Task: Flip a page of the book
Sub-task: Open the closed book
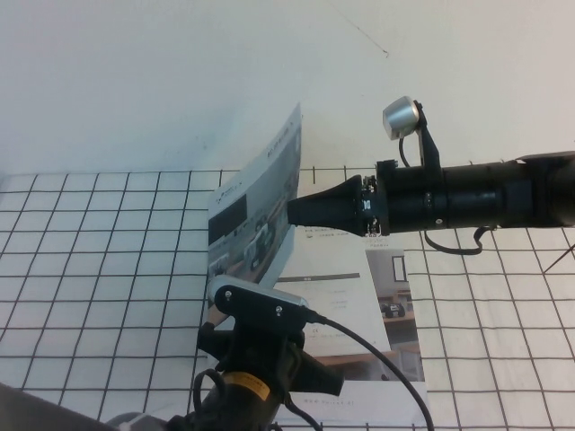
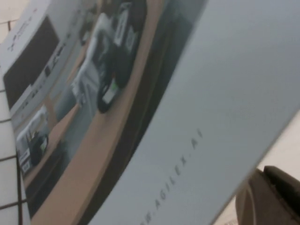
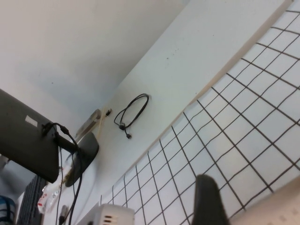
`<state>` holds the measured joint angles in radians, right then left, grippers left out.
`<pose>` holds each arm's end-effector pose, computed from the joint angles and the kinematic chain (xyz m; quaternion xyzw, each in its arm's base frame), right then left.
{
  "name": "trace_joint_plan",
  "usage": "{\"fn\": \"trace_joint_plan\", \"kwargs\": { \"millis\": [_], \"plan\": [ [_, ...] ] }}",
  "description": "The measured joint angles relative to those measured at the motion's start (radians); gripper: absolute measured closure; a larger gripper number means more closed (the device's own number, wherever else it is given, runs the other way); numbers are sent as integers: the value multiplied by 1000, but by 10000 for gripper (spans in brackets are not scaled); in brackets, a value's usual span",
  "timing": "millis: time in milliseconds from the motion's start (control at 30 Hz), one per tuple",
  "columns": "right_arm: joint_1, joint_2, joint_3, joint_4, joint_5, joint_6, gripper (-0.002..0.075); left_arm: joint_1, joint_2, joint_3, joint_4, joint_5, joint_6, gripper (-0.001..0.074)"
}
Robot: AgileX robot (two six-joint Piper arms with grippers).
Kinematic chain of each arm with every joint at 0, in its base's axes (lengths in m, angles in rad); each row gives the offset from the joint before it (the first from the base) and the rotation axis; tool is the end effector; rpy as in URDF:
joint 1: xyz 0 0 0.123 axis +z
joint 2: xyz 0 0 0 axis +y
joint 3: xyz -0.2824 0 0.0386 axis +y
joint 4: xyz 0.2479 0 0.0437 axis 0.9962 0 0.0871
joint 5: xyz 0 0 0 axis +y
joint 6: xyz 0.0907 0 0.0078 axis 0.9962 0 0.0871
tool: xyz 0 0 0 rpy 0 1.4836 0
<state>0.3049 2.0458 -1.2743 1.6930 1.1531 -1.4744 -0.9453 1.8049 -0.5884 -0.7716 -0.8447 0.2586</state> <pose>0.3630 0.2009 0.1996 -0.2633 0.7181 0.5807 0.2788 0.2141 -0.2154 0.1375 0.1160 0.8199 -0.1161 0.5485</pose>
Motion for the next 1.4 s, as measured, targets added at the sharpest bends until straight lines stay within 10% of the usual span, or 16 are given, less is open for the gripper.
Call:
{"fn": "trace_joint_plan", "kwargs": {
  "millis": [1000, 1400],
  "plan": [
    [-141, -78, -12, -246, 10, 3, 334, 0, 102, -1, 8, -119, -170, 737],
    [-159, -109, -12, -650, -12, 280, 685, 0, 102, -1, 8, -122, -173, 737]
  ]
}}
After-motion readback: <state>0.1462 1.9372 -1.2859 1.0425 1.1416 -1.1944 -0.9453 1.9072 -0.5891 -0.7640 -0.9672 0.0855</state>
